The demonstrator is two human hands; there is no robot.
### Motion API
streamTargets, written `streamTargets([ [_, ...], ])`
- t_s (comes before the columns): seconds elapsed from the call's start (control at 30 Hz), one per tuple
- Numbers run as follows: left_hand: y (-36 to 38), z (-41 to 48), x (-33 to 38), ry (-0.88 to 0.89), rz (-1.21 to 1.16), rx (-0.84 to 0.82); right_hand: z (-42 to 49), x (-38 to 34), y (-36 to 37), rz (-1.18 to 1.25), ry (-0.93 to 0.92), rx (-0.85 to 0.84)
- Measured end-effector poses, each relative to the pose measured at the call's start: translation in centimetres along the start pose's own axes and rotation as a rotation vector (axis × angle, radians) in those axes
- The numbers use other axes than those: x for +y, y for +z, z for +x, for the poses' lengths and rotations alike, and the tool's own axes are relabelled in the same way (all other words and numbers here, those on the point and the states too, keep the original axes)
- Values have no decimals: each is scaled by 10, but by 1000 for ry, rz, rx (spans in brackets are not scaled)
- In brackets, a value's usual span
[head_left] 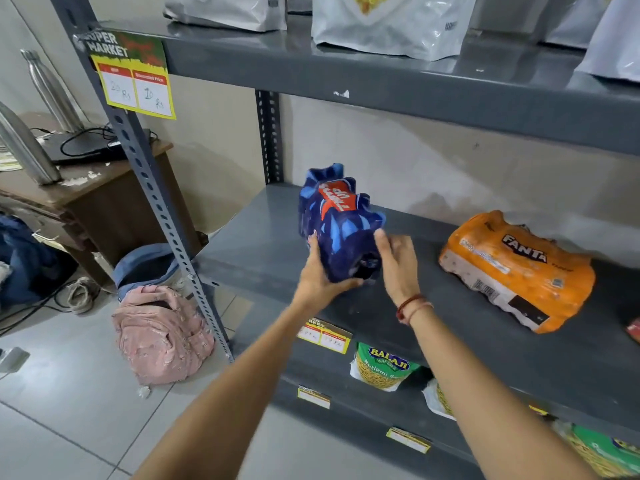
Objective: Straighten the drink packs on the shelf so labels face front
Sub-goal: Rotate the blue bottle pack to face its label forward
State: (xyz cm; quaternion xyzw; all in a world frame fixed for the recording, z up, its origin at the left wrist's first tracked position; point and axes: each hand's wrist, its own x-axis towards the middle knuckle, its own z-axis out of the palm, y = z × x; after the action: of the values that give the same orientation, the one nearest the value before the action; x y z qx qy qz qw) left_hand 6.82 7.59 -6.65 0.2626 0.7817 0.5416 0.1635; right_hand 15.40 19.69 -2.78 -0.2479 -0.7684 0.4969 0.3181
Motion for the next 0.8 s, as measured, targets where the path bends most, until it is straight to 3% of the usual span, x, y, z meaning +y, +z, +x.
streamTargets([
  [0.1,-54,18,-15,64,125,-205,-35,1,21,-45,-95,-66],
  [0.17,-80,26,-18,55,63,-232,-56,-1,45,8,-78,-136],
  [0.23,-97,27,-17,-3,86,-36,-71,-6,67,-56,-75,-290],
  [0.3,-105,20,-20,-85,178,300,-74,-10,78,-160,-139,-410],
  [0.37,-100,11,-25,-95,138,375,-69,-15,75,-198,-226,-318],
  [0.43,-87,3,-27,-52,73,257,-57,-16,60,-182,-245,-49],
  [0.53,-69,1,-23,9,2,145,-25,-7,26,-221,-83,263],
  [0.63,-57,11,-15,-8,-88,112,3,1,3,-197,153,169],
  [0.73,-57,28,-16,-60,-86,127,8,5,1,-81,213,-18],
  [0.8,-63,37,-20,-88,-42,94,6,9,3,-82,206,8],
])
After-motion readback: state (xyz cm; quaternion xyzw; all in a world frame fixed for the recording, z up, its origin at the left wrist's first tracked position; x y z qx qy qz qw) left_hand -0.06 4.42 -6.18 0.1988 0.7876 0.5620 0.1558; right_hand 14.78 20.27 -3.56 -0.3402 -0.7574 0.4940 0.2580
